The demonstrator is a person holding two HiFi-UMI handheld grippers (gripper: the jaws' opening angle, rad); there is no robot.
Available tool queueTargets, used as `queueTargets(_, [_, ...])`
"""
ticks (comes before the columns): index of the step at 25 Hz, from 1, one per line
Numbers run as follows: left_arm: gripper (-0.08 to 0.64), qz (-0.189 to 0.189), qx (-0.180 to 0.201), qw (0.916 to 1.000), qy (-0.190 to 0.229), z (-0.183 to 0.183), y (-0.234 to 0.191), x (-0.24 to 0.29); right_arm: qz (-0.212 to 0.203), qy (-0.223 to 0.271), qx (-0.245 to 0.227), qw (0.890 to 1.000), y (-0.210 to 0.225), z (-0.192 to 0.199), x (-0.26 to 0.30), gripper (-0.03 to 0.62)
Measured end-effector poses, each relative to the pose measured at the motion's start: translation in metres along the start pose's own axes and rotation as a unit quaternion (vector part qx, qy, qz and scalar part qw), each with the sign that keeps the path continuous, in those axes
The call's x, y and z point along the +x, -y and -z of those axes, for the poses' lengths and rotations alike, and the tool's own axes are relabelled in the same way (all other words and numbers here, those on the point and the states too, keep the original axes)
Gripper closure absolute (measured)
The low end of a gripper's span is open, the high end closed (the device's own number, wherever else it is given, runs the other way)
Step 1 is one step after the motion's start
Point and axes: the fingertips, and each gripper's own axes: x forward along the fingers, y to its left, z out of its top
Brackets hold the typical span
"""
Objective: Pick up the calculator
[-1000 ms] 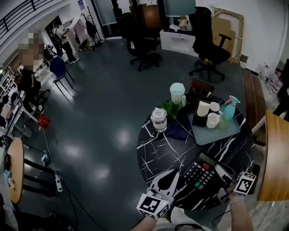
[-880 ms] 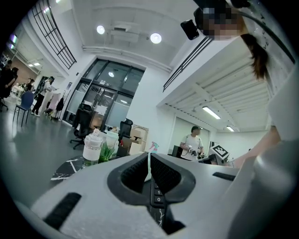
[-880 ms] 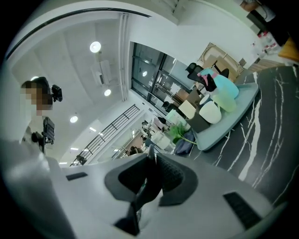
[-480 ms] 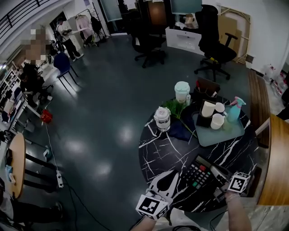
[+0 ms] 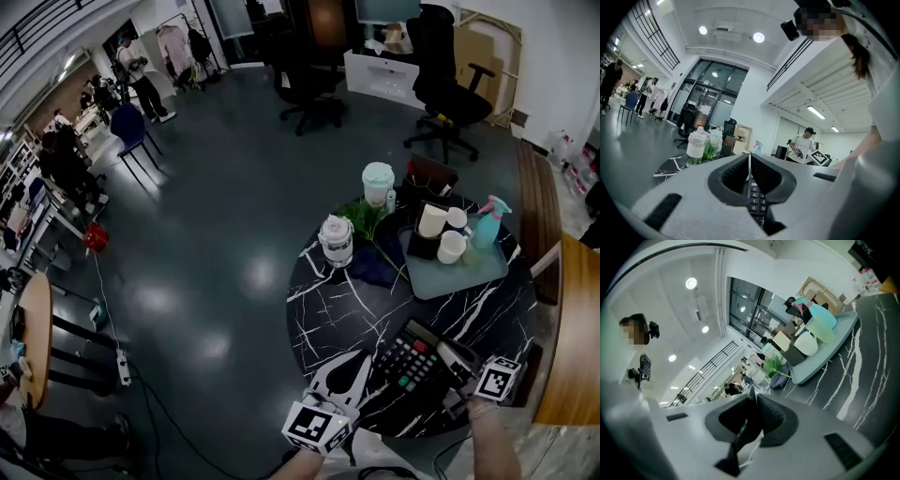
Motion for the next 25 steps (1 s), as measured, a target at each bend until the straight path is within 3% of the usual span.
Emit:
queueTargets(11, [0.552, 0.013, 0.007, 0.9999, 0.002, -0.005, 0.006, -0.001, -0.049, 0.021, -0.031, 0.998, -0.052, -0.017, -0.009, 0.543])
queueTargets(25, [0.552, 0.01, 0.011, 0.9998, 0.009, -0.012, -0.004, -0.003, -0.038, 0.039, -0.045, 0.997, -0.066, -0.028, -0.021, 0.543])
